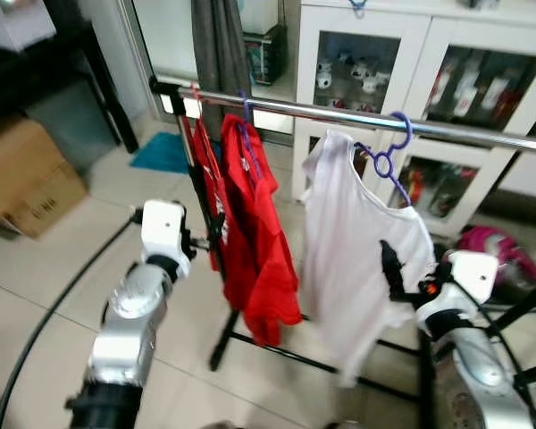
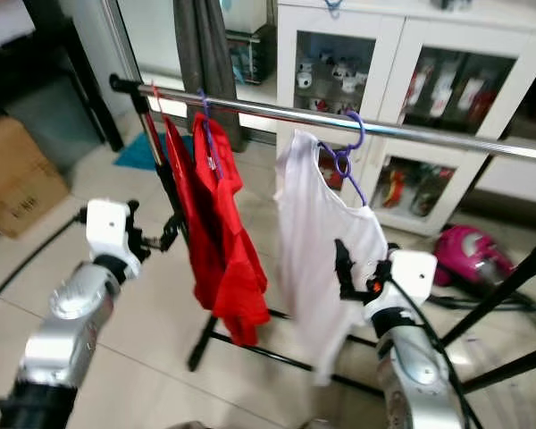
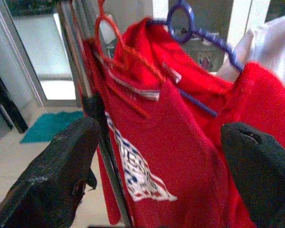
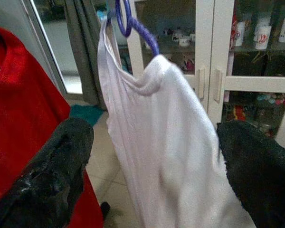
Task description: Hang hanger
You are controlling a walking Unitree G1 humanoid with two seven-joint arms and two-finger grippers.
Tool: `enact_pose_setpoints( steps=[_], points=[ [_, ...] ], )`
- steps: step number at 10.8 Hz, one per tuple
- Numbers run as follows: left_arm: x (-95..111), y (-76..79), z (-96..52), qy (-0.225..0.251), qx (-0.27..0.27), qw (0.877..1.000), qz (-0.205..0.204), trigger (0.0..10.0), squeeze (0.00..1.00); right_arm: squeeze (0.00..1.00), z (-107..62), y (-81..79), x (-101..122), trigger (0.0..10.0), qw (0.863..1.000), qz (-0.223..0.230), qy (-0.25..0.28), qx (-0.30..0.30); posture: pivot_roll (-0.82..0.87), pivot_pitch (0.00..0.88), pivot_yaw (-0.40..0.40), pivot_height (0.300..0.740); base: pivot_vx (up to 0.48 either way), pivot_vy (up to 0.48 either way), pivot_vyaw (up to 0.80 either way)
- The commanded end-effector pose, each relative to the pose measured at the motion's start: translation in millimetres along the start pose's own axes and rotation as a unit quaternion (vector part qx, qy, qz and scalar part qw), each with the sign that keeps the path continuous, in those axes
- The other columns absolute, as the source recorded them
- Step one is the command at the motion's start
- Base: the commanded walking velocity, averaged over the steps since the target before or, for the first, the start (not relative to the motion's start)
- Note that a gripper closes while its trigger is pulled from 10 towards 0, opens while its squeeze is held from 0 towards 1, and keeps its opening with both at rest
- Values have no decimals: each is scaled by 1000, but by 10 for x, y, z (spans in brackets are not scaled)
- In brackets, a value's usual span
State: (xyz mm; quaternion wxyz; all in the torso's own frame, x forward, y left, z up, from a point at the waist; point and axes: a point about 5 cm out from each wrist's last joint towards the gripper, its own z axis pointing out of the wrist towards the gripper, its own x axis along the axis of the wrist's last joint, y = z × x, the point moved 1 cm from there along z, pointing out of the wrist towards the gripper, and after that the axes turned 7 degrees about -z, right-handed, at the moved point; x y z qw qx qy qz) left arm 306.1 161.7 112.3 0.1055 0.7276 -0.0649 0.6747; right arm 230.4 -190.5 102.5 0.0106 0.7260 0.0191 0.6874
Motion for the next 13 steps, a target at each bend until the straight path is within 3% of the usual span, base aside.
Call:
enact_pose_setpoints(
  steps=[1,2,4,6,8,10,11,12,13],
  points=[
    [14,2,28,-12,-10,1000,6,10000,529,1000,-47,10,42,10000,1000,4,4,-1,-40,0,156,740,0,0,0],
    [72,38,75,-13,-21,1000,10,10000,525,1000,-75,22,78,10000,1000,2,11,-10,-23,0,218,740,0,0,0],
    [141,70,114,-15,-34,999,-6,10000,518,1000,-79,-4,147,10000,1000,10,13,-12,-44,0,238,740,0,0,0],
    [159,48,136,-22,-33,999,-29,10000,471,1000,-97,-64,205,10000,1000,11,5,-5,-57,0,186,740,0,0,0],
    [176,-10,123,-20,3,999,-42,10000,502,1000,-120,-90,213,10000,1000,19,0,9,-15,0,145,740,0,0,0],
    [206,76,46,-37,-58,996,-62,10000,475,1000,-127,-135,136,10000,999,33,-25,33,28,0,84,740,0,0,0],
    [195,93,48,-36,-65,995,-61,10000,137,1000,-123,-135,129,10000,999,28,-26,37,22,0,82,740,0,0,0],
    [146,158,73,-39,-86,995,-14,10000,0,1000,-98,-71,156,10000,999,16,-24,39,2,0,91,740,0,0,0],
    [81,261,78,-48,-70,996,-19,10000,0,1000,-106,79,235,10000,999,-11,-18,38,-27,0,126,740,0,0,0]
  ],
)
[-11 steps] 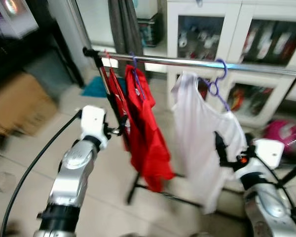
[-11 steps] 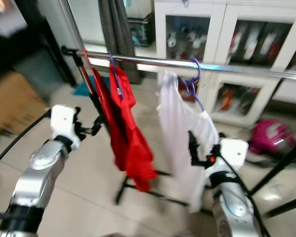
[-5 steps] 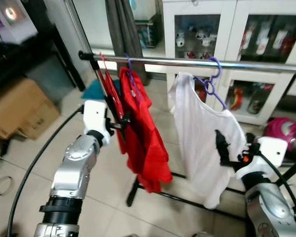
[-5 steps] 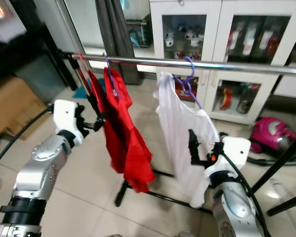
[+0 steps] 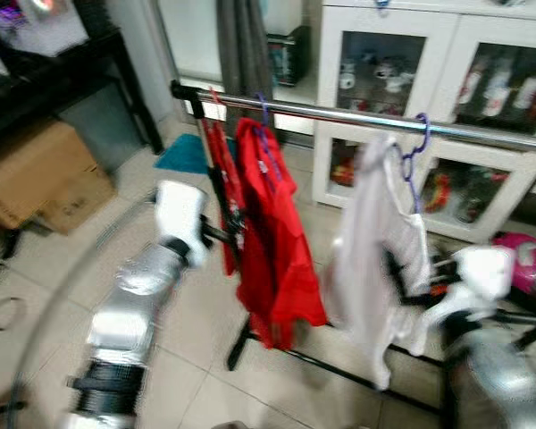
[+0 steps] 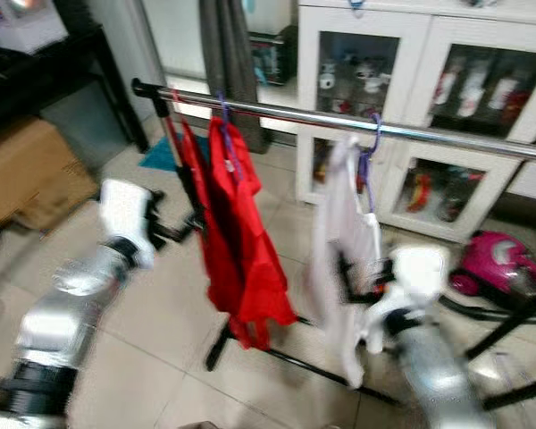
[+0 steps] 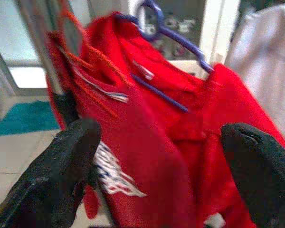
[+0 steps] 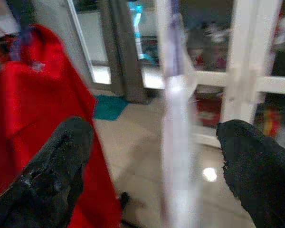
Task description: Hang hanger
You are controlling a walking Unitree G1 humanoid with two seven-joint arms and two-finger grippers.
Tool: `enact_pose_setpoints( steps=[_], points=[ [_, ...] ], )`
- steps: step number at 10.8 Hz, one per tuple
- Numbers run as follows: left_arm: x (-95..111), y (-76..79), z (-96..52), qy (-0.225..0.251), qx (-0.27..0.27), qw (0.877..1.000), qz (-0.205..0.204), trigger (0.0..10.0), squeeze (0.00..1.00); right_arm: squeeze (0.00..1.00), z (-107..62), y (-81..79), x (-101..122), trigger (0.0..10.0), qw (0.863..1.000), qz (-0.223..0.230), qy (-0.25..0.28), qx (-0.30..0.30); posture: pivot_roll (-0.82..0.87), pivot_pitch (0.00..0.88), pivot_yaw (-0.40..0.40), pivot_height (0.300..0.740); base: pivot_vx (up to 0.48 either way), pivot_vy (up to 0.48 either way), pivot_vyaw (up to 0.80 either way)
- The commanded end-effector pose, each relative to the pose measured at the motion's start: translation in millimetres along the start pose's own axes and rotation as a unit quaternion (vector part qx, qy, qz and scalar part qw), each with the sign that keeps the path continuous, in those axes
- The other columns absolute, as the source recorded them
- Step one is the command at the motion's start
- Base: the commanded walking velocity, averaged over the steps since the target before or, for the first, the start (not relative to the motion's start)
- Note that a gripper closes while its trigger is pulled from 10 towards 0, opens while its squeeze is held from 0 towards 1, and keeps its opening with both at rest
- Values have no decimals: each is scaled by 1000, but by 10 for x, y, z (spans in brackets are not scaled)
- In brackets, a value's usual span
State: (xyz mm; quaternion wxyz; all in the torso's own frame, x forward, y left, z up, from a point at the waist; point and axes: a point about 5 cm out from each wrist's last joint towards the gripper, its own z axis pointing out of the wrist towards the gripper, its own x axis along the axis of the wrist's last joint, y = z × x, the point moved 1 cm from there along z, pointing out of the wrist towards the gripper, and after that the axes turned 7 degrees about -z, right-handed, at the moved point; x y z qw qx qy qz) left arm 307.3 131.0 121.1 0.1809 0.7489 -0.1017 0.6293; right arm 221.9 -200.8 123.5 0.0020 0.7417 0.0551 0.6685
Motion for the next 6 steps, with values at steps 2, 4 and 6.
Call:
enact_pose_setpoints(
  steps=[2,4,6],
  points=[
    [5,-56,-32,-5,13,1000,-7,10000,0,1000,38,-7,83,10000,1000,-15,5,21,-20,0,112,740,0,0,0],
    [-9,-143,-193,2,39,999,-21,10000,0,1000,202,-50,113,10000,999,-13,9,33,23,0,65,740,0,0,0],
    [-178,-77,-236,-11,16,1000,4,10000,0,1000,287,-162,286,10000,998,-6,47,38,27,0,40,740,0,0,0]
  ],
)
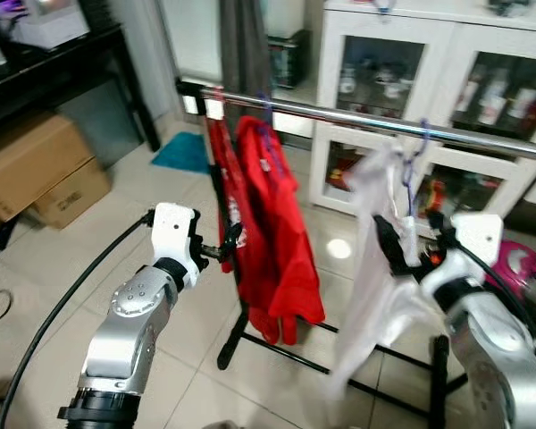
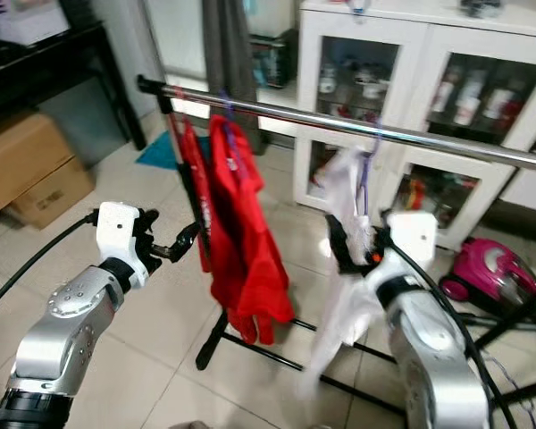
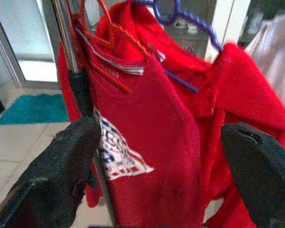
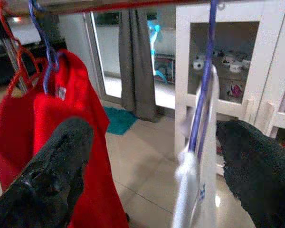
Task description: Hang hanger
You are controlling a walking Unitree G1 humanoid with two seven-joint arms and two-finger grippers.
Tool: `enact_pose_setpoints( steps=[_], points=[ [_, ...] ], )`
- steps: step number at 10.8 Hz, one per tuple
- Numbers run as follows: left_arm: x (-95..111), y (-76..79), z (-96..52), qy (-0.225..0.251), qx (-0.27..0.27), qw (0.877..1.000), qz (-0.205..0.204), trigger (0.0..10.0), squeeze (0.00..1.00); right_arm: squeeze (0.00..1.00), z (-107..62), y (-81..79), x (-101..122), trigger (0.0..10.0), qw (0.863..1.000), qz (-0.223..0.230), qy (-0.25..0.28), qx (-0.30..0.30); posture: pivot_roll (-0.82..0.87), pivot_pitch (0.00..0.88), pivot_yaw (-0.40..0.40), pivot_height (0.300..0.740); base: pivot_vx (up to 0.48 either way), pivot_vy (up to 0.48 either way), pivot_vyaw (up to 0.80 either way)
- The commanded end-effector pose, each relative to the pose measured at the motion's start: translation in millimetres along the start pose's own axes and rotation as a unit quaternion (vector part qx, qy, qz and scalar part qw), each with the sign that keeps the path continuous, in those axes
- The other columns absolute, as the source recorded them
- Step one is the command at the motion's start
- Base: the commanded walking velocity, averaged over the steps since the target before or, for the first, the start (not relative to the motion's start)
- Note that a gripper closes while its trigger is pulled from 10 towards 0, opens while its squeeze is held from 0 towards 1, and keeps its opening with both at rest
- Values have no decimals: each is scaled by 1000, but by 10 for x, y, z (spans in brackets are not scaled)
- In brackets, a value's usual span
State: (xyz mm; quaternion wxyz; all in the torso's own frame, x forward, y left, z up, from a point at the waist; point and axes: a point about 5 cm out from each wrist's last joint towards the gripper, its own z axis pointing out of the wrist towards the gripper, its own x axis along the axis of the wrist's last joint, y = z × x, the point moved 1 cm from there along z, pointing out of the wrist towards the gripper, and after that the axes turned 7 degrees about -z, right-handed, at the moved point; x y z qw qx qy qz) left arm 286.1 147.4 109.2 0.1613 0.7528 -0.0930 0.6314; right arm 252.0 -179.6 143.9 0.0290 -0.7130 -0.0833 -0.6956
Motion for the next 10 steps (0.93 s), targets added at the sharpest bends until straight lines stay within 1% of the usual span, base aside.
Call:
enact_pose_setpoints(
  steps=[1,2,3,4,6,7,8,10],
  points=[
    [-68,8,-29,-11,5,1000,19,10000,0,1000,4,-39,-31,10000,1000,6,-7,4,32,0,33,740,0,0,0],
    [-62,35,-52,-7,5,1000,18,10000,0,1000,8,-65,-79,10000,1000,15,-15,8,46,0,9,740,0,0,0],
    [-27,157,-42,-5,-34,999,11,10000,0,1000,22,-95,-117,10000,999,24,-21,11,75,0,-12,740,0,0,0],
    [9,226,-8,-5,-57,998,22,10000,0,1000,31,-120,-135,10000,999,27,-23,14,75,0,-3,740,0,0,0],
    [99,194,132,5,-52,999,8,10000,0,1000,-17,-103,-110,10000,999,19,-22,18,41,0,20,740,0,0,0],
    [108,202,155,0,-55,999,1,10000,0,1000,-31,-79,-96,10000,999,16,-20,21,35,0,33,740,0,0,0],
    [141,221,209,-3,-54,998,-12,10000,0,1000,-30,-25,-81,10000,1000,10,-17,23,40,0,39,740,0,0,0],
    [199,195,285,-1,-52,999,-12,10000,0,1000,-10,11,-48,10000,999,11,-14,28,43,0,52,740,0,0,0]
  ],
)
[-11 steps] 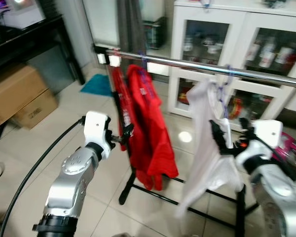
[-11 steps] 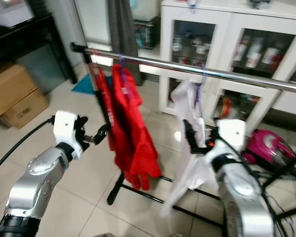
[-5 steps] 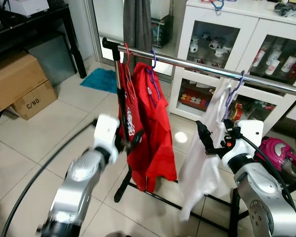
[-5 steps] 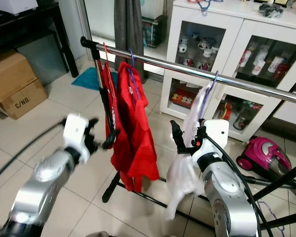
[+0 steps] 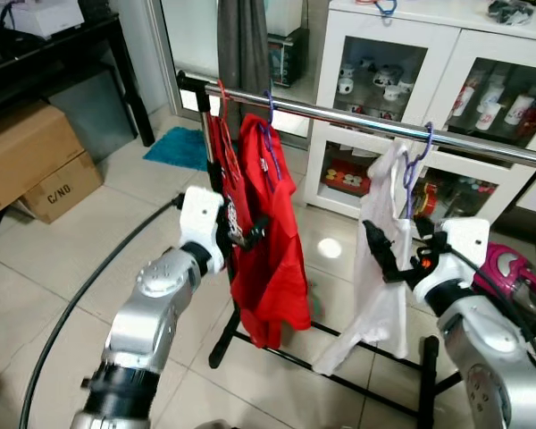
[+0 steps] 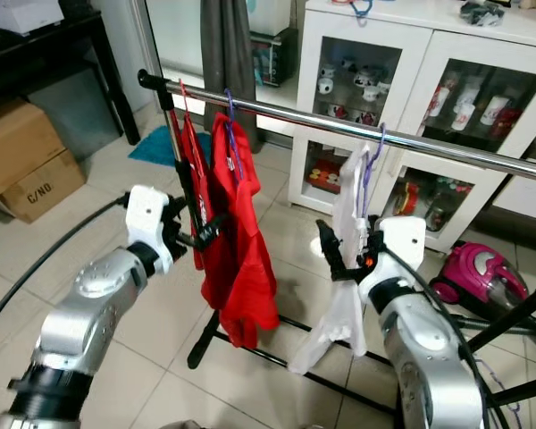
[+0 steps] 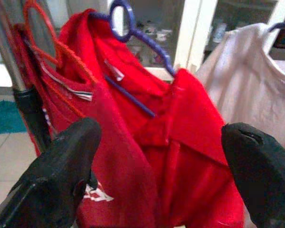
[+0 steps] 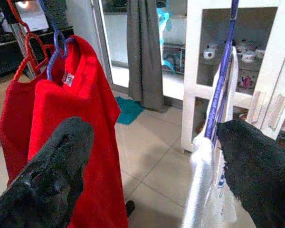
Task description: Hang hanger
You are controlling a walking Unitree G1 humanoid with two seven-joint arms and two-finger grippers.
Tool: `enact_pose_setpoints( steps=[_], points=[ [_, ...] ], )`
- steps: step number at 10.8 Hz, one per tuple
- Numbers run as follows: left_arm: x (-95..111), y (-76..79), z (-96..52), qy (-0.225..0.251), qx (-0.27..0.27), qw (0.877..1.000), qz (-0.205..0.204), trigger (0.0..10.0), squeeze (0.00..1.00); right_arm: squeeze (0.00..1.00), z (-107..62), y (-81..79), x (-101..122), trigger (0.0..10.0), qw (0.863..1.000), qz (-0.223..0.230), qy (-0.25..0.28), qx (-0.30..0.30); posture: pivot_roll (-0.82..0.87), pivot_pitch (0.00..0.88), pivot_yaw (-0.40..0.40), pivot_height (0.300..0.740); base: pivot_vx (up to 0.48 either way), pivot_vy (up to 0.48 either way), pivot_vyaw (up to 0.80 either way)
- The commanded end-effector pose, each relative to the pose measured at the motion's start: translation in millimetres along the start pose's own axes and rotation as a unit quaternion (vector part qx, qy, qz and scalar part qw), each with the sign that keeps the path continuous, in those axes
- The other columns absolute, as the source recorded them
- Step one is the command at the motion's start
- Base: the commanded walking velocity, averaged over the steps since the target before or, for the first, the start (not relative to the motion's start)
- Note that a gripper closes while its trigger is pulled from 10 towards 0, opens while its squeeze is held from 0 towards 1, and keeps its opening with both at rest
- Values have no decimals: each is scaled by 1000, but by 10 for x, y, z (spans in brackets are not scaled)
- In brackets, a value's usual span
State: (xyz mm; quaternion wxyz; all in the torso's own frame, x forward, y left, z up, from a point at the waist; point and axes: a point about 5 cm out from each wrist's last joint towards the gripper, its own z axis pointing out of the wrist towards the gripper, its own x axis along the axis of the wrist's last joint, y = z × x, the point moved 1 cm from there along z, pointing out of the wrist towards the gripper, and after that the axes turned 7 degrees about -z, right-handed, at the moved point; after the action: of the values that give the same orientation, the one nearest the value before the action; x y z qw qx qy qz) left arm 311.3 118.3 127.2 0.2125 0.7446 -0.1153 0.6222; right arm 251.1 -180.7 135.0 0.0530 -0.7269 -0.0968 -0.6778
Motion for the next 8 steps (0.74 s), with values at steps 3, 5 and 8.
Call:
enact_pose_setpoints(
  steps=[3,5,8],
  points=[
    [66,-75,66,-2,30,999,-26,10000,0,1000,17,-30,25,10000,1000,14,0,11,41,0,58,740,0,0,0],
    [65,-56,61,-5,22,1000,-15,10000,0,1000,13,-47,33,10000,1000,12,0,18,42,0,55,740,0,0,0],
    [49,-15,11,2,14,1000,-8,10000,0,1000,-33,-54,-16,10000,1000,26,-6,14,43,0,54,740,0,160,0]
  ],
)
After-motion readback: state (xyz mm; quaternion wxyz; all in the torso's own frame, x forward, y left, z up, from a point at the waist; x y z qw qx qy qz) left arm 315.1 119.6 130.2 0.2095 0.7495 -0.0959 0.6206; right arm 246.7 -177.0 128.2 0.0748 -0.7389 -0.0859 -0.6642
